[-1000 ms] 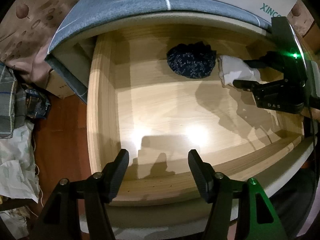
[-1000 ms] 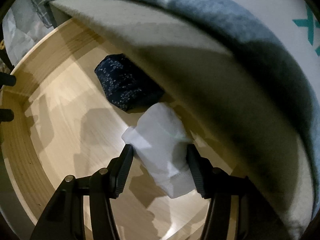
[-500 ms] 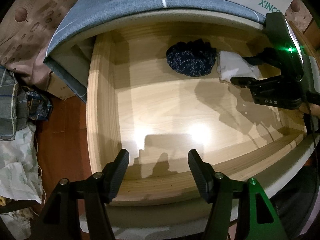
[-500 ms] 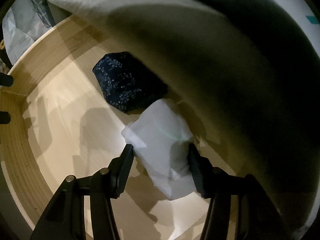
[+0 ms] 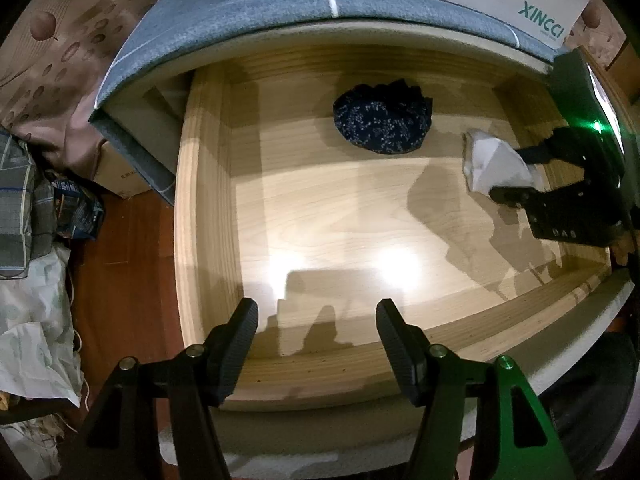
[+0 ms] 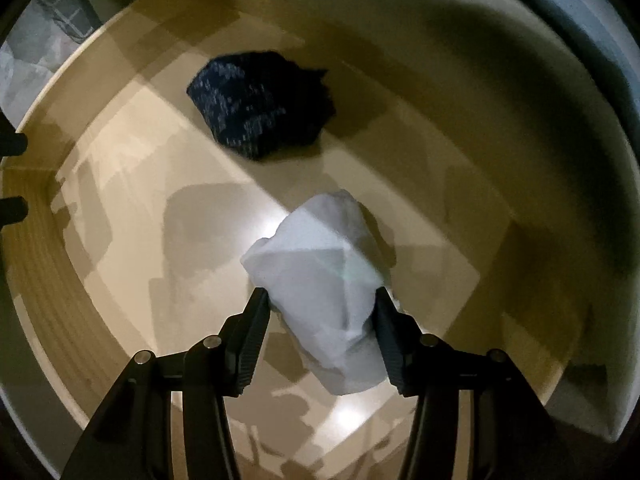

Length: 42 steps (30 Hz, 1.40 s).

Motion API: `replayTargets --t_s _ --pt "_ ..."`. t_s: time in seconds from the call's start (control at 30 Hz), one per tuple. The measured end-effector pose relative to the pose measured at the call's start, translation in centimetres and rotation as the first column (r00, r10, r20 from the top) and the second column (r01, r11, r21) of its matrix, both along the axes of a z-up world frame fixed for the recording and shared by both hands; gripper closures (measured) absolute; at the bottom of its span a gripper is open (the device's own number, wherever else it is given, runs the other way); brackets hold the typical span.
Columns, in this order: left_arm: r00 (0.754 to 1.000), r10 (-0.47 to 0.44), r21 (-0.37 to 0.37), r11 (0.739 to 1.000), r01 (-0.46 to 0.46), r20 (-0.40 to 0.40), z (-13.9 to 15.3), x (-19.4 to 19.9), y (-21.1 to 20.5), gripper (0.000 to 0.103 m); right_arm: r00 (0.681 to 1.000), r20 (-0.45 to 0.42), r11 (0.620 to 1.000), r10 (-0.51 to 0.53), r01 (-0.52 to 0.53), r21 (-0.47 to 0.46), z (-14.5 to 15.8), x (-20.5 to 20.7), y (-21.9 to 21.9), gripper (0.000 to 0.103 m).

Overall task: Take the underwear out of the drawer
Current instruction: 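Close the right tool on the rolled white sock and lift it, then grasp the navy lace garment with the left tool while the right tool holds the white sock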

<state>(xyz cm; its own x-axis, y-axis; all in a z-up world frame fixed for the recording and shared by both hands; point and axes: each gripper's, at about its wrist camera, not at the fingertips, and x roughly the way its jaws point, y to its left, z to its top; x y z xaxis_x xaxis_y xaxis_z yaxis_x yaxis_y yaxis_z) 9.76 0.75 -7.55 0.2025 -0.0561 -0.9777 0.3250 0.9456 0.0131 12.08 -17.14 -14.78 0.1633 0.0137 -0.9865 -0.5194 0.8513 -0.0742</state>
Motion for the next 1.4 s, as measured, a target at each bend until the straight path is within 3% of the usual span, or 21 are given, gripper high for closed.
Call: replayTargets --t_s 0.13,0.37,0.6,0.9,1.07,1.2,1.4 --pt "1.000 -0.009 0.007 1.000 0.009 0.004 -0.1 -0.1 -0.2 0.040 0.999 -0.027 0.999 -0.045 0.045 -0.018 -0.5 -3.2 -1.7 0.054" --pt "0.995 -0.098 0.055 0.994 0.097 0.018 0.0 -0.5 -1.6 0.040 0.989 -0.086 0.991 -0.122 0.116 -0.067 -1.0 -3.7 -2.9 0.055" --pt "0.968 -0.232 0.149 0.965 0.217 0.091 0.1 -1.2 -3.4 0.040 0.978 -0.134 0.983 -0.163 0.149 -0.106 -1.8 -4.7 -2.6 0.055" --pt "0.950 -0.292 0.174 0.947 0.271 0.111 -0.1 -0.3 -3.3 0.040 0.956 -0.179 0.963 -0.233 0.201 -0.182 -2.5 -7.7 -2.7 0.054" --pt "0.914 -0.379 0.255 0.907 0.336 0.146 0.0 0.6 -3.6 0.040 0.940 -0.185 0.951 -0.287 0.255 -0.175 -3.1 -8.8 -1.9 0.054" --pt "0.871 -0.464 0.285 0.867 0.408 0.164 0.0 1.4 -4.3 0.040 0.928 -0.173 0.937 -0.330 0.300 -0.177 -3.2 -8.7 -2.5 0.054" --pt "0.758 -0.632 0.392 0.746 0.539 0.162 -1.3 2.2 -6.6 0.040 0.918 -0.160 0.927 -0.363 0.339 -0.160 -1.9 -8.0 -3.5 0.055"
